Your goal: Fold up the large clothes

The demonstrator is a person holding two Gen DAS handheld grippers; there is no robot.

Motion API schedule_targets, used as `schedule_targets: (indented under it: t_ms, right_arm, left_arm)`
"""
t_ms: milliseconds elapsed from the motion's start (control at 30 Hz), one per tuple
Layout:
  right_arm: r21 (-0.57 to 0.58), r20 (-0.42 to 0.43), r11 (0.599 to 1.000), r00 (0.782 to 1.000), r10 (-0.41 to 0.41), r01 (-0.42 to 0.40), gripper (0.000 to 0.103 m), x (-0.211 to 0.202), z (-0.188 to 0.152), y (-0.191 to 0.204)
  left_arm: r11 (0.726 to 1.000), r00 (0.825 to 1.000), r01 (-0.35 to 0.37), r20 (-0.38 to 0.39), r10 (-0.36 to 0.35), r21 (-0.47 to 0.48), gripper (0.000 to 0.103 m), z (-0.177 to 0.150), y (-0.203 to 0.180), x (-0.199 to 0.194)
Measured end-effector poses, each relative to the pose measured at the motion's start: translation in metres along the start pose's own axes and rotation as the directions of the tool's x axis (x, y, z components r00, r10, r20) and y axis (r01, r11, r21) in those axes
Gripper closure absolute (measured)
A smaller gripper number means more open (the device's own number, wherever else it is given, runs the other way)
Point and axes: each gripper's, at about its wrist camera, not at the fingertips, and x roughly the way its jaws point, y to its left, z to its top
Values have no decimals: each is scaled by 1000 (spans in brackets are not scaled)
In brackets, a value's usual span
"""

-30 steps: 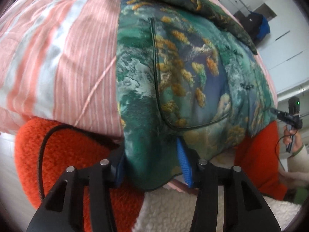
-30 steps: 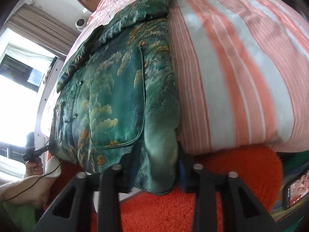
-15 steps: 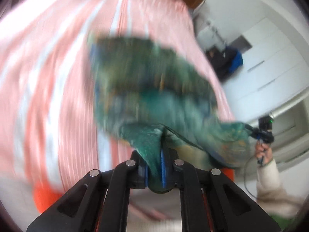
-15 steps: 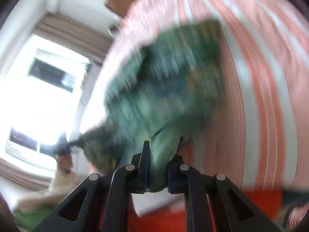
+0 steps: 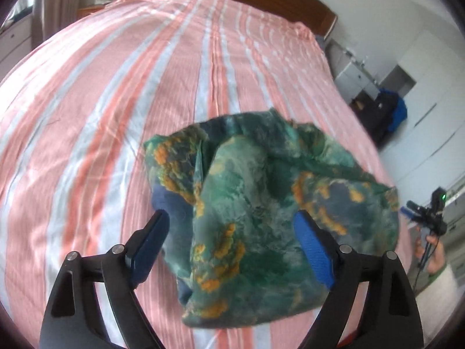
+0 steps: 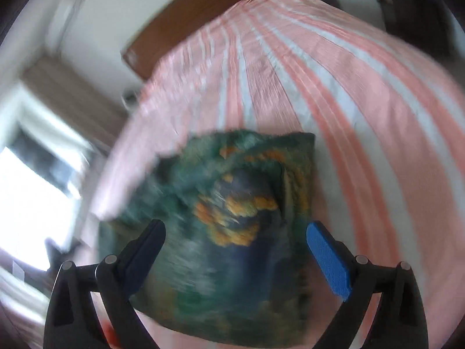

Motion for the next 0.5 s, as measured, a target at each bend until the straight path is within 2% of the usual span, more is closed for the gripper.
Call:
schedule_targets:
  t_ms: [33, 67, 100, 133, 167, 200, 233, 300, 333, 367, 433, 500]
  right_arm:
    - [-67, -16, 994, 996, -85, 83, 6, 12, 0, 8]
    - [-101, -25, 987, 991, -132, 129, 6, 18, -7, 12]
    - [-134, -40, 977, 985, -170, 164, 6, 29, -8, 16]
    - [-168, -60, 969, 979, -196, 183, 11, 40, -10, 19]
    - [-216, -75, 954, 971, -226, 205, 41, 49, -16, 25]
    - [-264, -71, 937, 964, -255, 229, 60, 52, -21, 31]
    - [-333, -29, 894, 945, -327, 299, 82, 49, -28, 44]
    - [-427, 46, 832, 927, -373, 355, 86, 34, -37, 65]
    - [-483, 97, 794, 924, -371, 370, 87, 16, -42, 80]
    - [-511, 130, 773, 922, -364, 376, 87, 4, -44, 90]
    - [-546, 196, 745, 923, -333, 384, 88, -21, -38, 110]
    - [-544, 271, 734, 913, -305, 406, 88, -35, -17, 125]
  left_arm:
    - [1000, 1000, -10, -12, 10, 6, 15, 2, -4, 12]
    - [1000, 999, -13, -34, 14, 14, 16, 2, -10, 26]
    - [999, 999, -18, -50, 20, 26, 33, 0, -14, 33]
    - [998, 997, -30, -63, 33, 47, 83, -2, -19, 38]
    - [994, 994, -72, -80, 79, 87, 95, -5, -28, 42]
    - [991, 993, -80, -80, 89, 107, 95, -8, -33, 40]
    - [984, 994, -86, -60, 96, 153, 96, -13, -40, 28]
    - [971, 994, -95, -32, 104, 221, 96, -21, -49, 3]
    - [967, 995, -96, -10, 101, 236, 96, -20, -51, -14]
    - [968, 996, -90, 13, 90, 233, 96, -15, -51, -26]
    - [975, 994, -80, 83, 64, 209, 96, 6, -52, -46]
    - [968, 982, -128, 167, 92, 215, 96, 28, -57, -50]
